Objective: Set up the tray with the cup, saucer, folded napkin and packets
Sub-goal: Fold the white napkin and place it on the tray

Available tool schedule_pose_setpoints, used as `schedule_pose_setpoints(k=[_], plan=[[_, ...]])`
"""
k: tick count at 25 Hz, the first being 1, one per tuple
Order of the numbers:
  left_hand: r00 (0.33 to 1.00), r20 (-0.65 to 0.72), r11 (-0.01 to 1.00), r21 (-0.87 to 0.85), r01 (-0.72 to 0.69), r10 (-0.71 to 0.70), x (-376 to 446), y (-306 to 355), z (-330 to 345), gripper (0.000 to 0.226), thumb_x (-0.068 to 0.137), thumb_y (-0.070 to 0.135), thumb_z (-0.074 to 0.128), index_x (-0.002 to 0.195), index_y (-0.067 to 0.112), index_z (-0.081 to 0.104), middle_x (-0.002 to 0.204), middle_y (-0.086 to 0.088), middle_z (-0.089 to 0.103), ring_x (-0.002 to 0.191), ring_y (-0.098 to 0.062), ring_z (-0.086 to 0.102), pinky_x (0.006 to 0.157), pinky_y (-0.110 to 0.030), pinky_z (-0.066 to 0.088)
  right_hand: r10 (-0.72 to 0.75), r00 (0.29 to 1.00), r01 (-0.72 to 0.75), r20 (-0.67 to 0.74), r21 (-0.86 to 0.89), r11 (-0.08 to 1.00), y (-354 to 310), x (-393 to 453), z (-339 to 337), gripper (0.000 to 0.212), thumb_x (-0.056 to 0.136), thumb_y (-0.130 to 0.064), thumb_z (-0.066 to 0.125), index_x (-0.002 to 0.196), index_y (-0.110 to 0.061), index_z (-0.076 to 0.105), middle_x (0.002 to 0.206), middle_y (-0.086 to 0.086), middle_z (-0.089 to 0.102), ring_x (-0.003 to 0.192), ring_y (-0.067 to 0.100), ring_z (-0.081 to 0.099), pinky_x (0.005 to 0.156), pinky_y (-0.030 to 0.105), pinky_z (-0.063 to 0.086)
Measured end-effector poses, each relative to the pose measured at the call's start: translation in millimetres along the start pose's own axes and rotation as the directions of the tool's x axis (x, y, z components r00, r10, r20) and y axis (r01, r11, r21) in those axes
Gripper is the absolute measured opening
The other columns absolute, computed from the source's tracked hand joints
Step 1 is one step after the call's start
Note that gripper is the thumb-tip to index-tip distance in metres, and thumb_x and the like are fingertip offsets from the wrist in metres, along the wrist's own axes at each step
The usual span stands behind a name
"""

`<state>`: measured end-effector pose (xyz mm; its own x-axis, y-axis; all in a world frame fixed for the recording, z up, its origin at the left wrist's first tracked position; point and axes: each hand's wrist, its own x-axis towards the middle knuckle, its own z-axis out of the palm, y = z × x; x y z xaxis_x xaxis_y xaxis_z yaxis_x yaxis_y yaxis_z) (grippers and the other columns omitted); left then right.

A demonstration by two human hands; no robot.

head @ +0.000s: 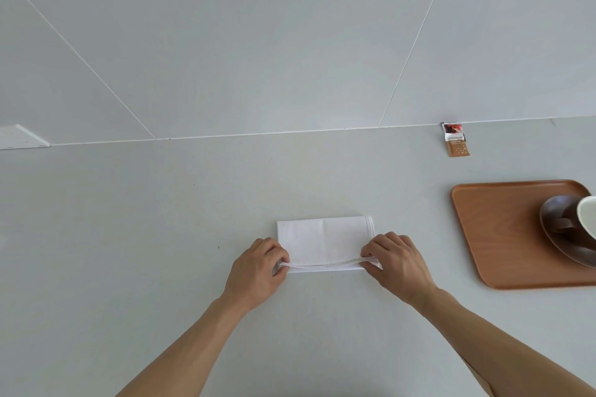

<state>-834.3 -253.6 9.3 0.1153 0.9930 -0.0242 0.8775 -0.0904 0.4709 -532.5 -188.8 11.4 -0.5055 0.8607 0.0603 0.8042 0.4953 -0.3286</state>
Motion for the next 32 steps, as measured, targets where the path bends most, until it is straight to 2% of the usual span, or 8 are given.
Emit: schedule_pose_setpoints(k=[5, 12, 17, 21, 24, 26, 29, 32], plan=[[1.000, 0.023, 1.000, 0.020, -0.007, 0.007, -4.6, -0.3, 4.0, 0.014, 0.078, 0.019, 0.072, 0.085, 0.023, 0.061, 0.090, 0.015, 0.058, 0.084, -0.007, 0.055, 0.057, -0.010, 0.031, -0.018, 0.999, 0.018, -0.027, -0.006, 1.000, -0.6, -5.5, 7.5, 0.018, 0.071, -0.017, 0.079, 0.082, -0.020, 0.065, 0.078, -0.009, 0.061, 0.069, 0.021, 0.056, 0.064, 0.032, 0.046], [0.997, 0.041, 0.994, 0.083, -0.074, 0.071, -4.2, -5.1, 7.0, 0.015, 0.077, 0.024, 0.074, 0.083, 0.023, 0.061, 0.087, 0.012, 0.057, 0.081, -0.010, 0.056, 0.059, -0.019, 0.040, -0.061, 0.998, 0.061, 0.011, -0.058, 0.996, 4.5, -13.5, 14.6, 0.022, 0.074, -0.031, 0.080, 0.089, -0.021, 0.067, 0.088, -0.007, 0.063, 0.077, 0.021, 0.059, 0.068, 0.033, 0.048], [0.983, -0.003, 0.953, 0.244, -0.179, 0.186, 6.2, -4.6, 4.7, 0.021, 0.086, 0.040, 0.058, 0.079, 0.021, 0.064, 0.087, 0.007, 0.060, 0.085, -0.017, 0.055, 0.072, -0.032, 0.044, -0.050, 0.995, 0.043, -0.082, -0.095, 0.995, -8.7, -4.8, 13.4, 0.019, 0.089, -0.038, 0.061, 0.094, -0.021, 0.069, 0.095, -0.005, 0.065, 0.083, 0.023, 0.061, 0.078, 0.037, 0.046], [0.991, -0.046, 0.949, 0.296, -0.105, 0.124, 35.9, 35.6, 24.9, 0.027, 0.094, 0.029, 0.051, 0.110, 0.011, 0.065, 0.117, -0.007, 0.062, 0.115, -0.030, 0.056, 0.093, -0.042, 0.047, -0.001, 0.997, -0.008, -0.071, -0.116, 0.993, -38.9, 34.2, 18.0, 0.034, 0.097, -0.028, 0.048, 0.125, -0.015, 0.062, 0.126, 0.002, 0.063, 0.121, 0.029, 0.057, 0.098, 0.045, 0.045], [0.998, 0.052, 0.956, 0.294, 0.010, -0.027, 48.6, 60.9, 44.0, 0.053, 0.101, 0.034, 0.033, 0.147, 0.009, 0.038, 0.156, -0.011, 0.035, 0.145, -0.030, 0.028, 0.115, -0.047, 0.031, 0.072, 0.992, -0.056, 0.101, -0.147, 0.987, -46.4, 44.0, 32.1, 0.049, 0.102, -0.031, 0.035, 0.148, -0.012, 0.039, 0.156, 0.004, 0.036, 0.148, 0.029, 0.022, 0.118, 0.053, 0.022], [0.992, 0.103, 0.941, 0.336, 0.029, -0.068, 48.7, 59.1, 53.3, 0.059, 0.103, 0.039, 0.017, 0.154, 0.009, 0.018, 0.162, -0.010, 0.014, 0.150, -0.026, 0.009, 0.120, -0.046, 0.019, 0.092, 0.983, -0.063, 0.157, -0.176, 0.982, -42.6, 41.6, 41.6, 0.054, 0.103, -0.035, 0.022, 0.153, -0.013, 0.027, 0.162, 0.004, 0.023, 0.151, 0.028, 0.008, 0.121, 0.052, 0.010], [0.990, 0.132, 0.935, 0.355, 0.009, -0.059, 47.5, 47.8, 61.8, 0.062, 0.103, 0.044, 0.009, 0.155, 0.011, 0.007, 0.164, -0.007, 0.000, 0.150, -0.021, -0.005, 0.121, -0.044, 0.010, 0.102, 0.980, -0.067, 0.169, -0.198, 0.978, -36.0, 37.7, 50.5, 0.058, 0.102, -0.039, 0.018, 0.154, -0.014, 0.024, 0.162, 0.005, 0.019, 0.150, 0.027, 0.007, 0.120, 0.048, 0.007], [0.989, 0.146, 0.940, 0.340, -0.015, -0.037, 48.6, 41.0, 64.6, 0.064, 0.102, 0.047, 0.013, 0.155, 0.011, 0.008, 0.164, -0.006, 0.000, 0.150, -0.019, -0.004, 0.121, -0.043, 0.011, 0.142, 0.971, -0.104, 0.191, -0.199, 0.975, -33.3, 39.1, 55.3, 0.061, 0.102, -0.044, 0.018, 0.155, -0.015, 0.016, 0.163, 0.004, 0.012, 0.151, 0.024, 0.003, 0.120, 0.044, 0.005]])
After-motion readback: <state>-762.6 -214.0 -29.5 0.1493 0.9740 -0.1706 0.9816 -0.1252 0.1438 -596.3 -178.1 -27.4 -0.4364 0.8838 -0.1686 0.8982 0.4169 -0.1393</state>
